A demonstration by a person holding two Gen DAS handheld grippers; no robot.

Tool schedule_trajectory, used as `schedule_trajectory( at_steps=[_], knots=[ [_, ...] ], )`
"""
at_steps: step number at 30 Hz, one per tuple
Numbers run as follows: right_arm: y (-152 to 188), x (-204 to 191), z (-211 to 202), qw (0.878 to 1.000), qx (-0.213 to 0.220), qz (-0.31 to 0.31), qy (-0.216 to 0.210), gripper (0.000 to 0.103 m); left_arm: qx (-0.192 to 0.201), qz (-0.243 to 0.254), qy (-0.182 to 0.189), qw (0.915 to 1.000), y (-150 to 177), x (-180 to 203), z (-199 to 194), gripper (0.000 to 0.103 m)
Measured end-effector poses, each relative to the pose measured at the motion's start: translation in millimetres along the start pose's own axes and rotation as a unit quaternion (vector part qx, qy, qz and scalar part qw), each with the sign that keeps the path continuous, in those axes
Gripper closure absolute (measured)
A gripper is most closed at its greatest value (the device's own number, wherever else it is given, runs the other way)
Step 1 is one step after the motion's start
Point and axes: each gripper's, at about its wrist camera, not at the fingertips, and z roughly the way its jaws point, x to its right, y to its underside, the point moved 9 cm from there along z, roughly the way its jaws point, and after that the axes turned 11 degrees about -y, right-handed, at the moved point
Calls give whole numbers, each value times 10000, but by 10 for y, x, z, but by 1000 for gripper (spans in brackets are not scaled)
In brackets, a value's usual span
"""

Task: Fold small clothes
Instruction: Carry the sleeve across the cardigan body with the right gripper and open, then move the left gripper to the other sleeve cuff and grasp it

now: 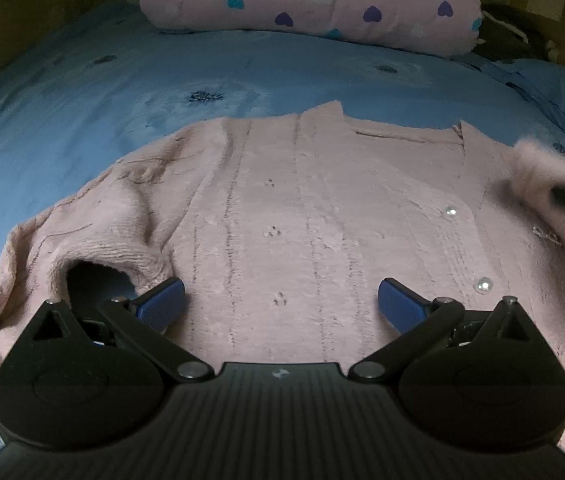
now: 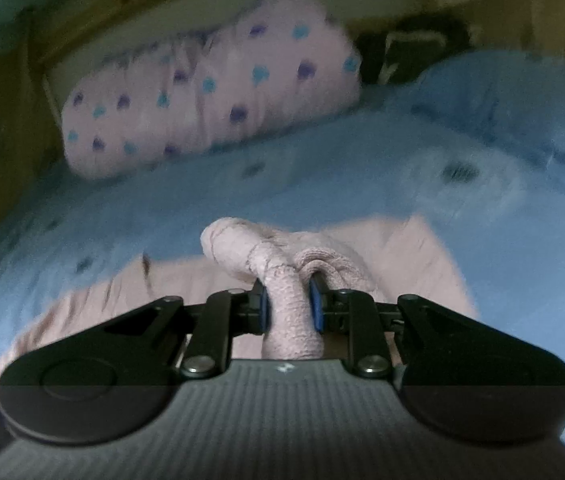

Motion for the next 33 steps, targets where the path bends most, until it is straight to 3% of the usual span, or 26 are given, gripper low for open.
schedule_trajectory(
  at_steps=[5,7,12,20,25,33],
  knots=[
    [446,-155,314,9979,-596,-226,-117,77,-52,-42,-20,10000,-1,-14,31,0],
    [523,-218,353,9971,-634,-394,-155,74,-81,-24,-41,10000,14,-6,52,0],
    [500,-289,255,9939,-884,-457,-474,51,-89,68,-115,9999,57,29,95,0],
    [229,-162,-251,9942,-650,-252,-819,49,195,196,-213,9994,135,105,150,0],
    [94,160,-415,9980,-394,23,-496,48,311,169,-195,9992,150,97,143,0],
    [-20,579,-460,9986,-429,309,-46,48,343,519,-327,9975,60,262,-68,0]
  ],
)
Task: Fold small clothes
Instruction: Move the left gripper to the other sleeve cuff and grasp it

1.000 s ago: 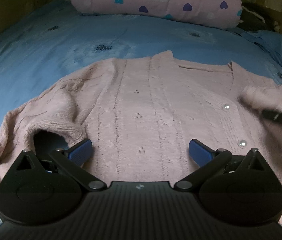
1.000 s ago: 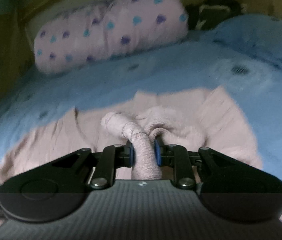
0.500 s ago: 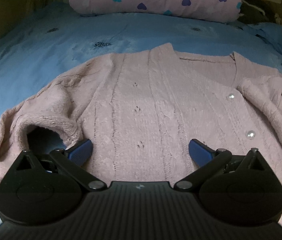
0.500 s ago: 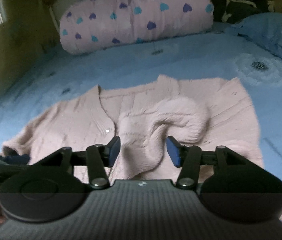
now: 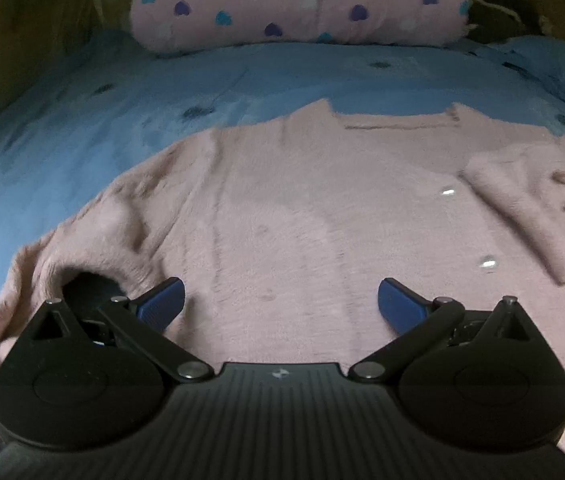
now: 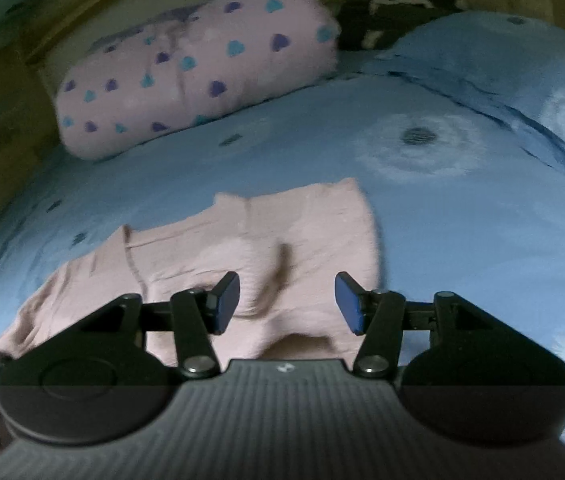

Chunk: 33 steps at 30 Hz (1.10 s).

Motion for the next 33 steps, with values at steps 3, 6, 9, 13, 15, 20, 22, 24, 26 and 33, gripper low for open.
schedule_trajectory(
  at_steps=[3,6,9,13,15,20,22,24,26,33],
  knots=[
    [-51,138,-62,9999,63,132,73,48,96,231,230,9994,-135,219,-203,0],
    [-106,254,-158,9992,191,316,132,48,369,460,360,9976,-332,490,-408,0],
    [-127,374,-212,9983,225,463,279,48,543,613,490,9954,-487,802,-546,0],
    [-113,492,-232,9975,135,576,390,48,624,832,621,9926,-609,1258,-613,0],
    [-102,544,-244,9968,107,671,431,48,598,907,603,9923,-644,1470,-595,0],
    [-8,653,-314,9948,8,893,493,48,493,1064,711,9906,-667,1914,-473,0],
    [30,687,-327,9941,-74,937,533,48,566,1245,667,9884,-687,2085,-429,0],
    [25,697,-338,9944,-88,937,474,48,710,1439,560,9855,-714,2239,-411,0],
    [5,711,-362,9943,-59,965,439,48,843,1633,450,9819,-732,2377,-383,0],
    [-10,700,-378,9936,-29,1075,340,48,1011,2086,213,9725,-711,2593,-259,27]
  ],
)
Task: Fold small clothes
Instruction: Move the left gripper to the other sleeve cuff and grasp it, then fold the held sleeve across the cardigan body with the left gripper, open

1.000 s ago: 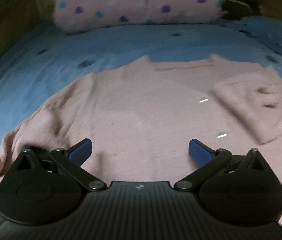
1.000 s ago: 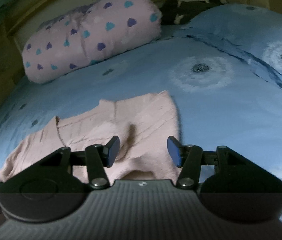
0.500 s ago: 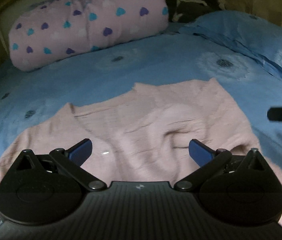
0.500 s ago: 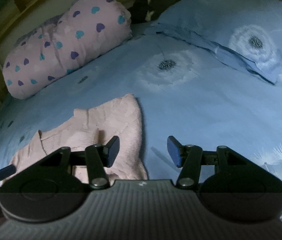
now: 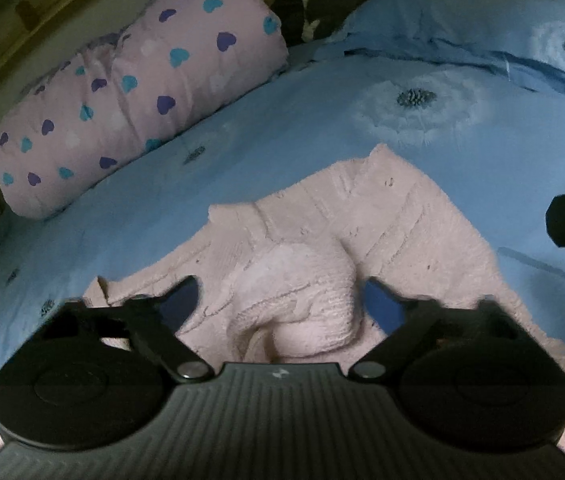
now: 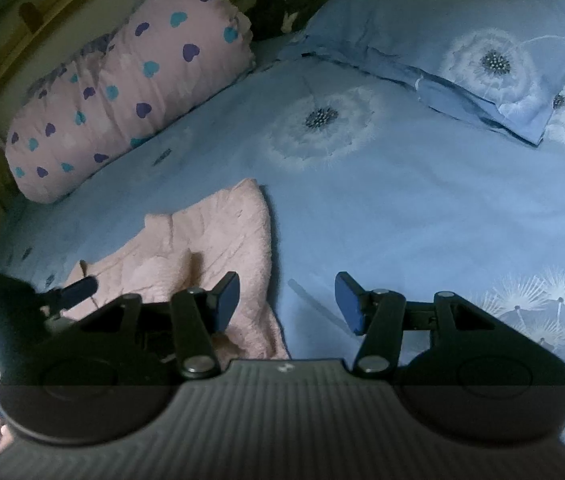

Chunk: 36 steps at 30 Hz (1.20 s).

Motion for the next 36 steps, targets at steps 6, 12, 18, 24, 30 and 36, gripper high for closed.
schedule_trajectory(
  at_steps=[6,12,18,24,30,36],
  knots=[
    [2,-44,12,10000,-25,-54,-35,48,-239,-530,376,9976,45,-113,4,75],
    [96,1,104,9997,-188,-117,135,48,-16,-1057,298,9940,15,-646,-219,77],
    [133,-42,134,9993,-218,-260,154,48,-58,-1622,83,9867,265,-1403,-349,77],
    [166,-98,217,9979,-292,-488,302,48,-534,-2070,146,9768,855,-1887,-268,76],
    [252,-230,326,9947,-442,-856,361,48,-857,-2165,-65,9725,1399,-2180,-198,74],
    [287,-334,425,9912,-550,-1133,404,48,-852,-2553,84,9631,1581,-2404,-207,41]
  ],
)
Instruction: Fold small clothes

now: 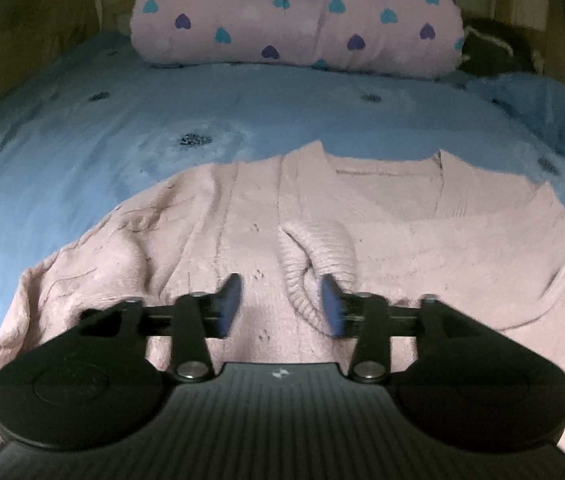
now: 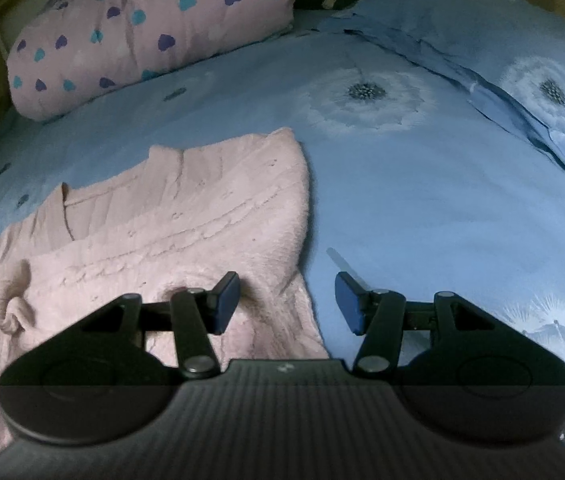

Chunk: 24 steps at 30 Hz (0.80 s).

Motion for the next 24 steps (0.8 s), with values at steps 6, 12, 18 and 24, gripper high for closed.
schedule_trajectory(
  at_steps=[6,12,18,24],
  knots=[
    [-158,34,27,9998,200,40,3,48,152,-217,364,9990,-124,59,32,25],
    [-311,124,157,9992,384,1,124,48,37,-207,411,9989,-162,155,353,25],
    [-414,218,288,9989,389,-213,182,48,-149,-240,737,9969,-99,209,609,25],
    [-411,289,498,9992,349,208,-59,48,-93,-51,802,9967,-160,235,647,49]
  ],
)
